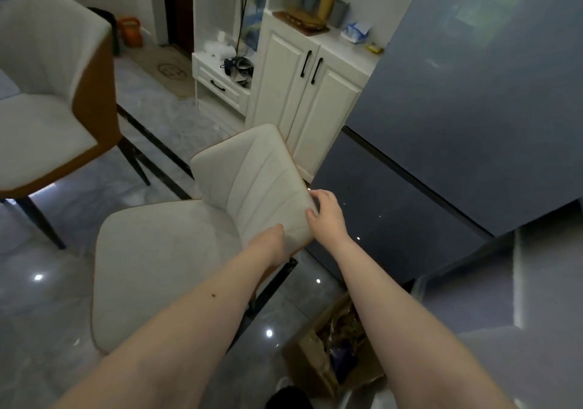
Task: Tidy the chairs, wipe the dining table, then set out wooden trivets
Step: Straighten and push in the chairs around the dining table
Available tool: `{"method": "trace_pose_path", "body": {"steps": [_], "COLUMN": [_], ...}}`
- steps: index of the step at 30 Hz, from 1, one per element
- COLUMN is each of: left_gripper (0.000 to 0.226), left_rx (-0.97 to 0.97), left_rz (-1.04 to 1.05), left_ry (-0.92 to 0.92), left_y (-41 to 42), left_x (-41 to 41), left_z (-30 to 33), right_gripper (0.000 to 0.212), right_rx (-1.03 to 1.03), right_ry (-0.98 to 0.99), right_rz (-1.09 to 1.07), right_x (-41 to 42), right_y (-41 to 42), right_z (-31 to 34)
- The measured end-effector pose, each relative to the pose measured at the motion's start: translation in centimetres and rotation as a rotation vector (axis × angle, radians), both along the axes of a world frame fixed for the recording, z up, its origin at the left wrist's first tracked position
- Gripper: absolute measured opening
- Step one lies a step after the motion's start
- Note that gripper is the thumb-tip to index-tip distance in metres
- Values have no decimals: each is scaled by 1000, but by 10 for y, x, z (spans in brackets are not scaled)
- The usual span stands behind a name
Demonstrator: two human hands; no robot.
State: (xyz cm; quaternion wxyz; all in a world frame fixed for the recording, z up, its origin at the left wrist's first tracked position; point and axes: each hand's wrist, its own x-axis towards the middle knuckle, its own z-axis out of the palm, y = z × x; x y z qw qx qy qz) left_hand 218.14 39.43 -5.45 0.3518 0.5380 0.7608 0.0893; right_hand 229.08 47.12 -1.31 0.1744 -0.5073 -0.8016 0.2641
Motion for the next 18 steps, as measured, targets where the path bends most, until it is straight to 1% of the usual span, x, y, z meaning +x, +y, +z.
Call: {"method": "trace_pose_path", "body": {"steps": [2, 6, 8, 11, 14, 16, 18], "left_gripper": [64, 90, 93, 87, 78, 65, 51], "left_rx": [-42, -117, -118, -110, -129, -144, -132], "left_rz": [14, 97, 160, 243, 354, 414, 416], "left_ry": [-6, -7, 44, 122, 115, 125, 153], "left_y": [16, 44, 51, 53, 53, 50, 47], "left_x": [5, 21, 34, 47, 53, 57, 58], "left_z": [-4, -13, -19, -28, -33, -35, -36], "right_gripper": [46, 59, 65, 70, 74, 74, 74], "right_rx": [-46, -107, -173, -329, -434, -498, -532], "right_ry": [-1, 8, 43, 118, 193, 245, 265], "right_rz": [47, 188, 249, 303, 294, 269, 252], "right_x": [-7, -16, -16, -12, -12, -17, -22], "right_y": [23, 65, 81, 93, 97, 98, 99], "right_z": [-5, -22, -30, -42, -52, -56, -58]}}
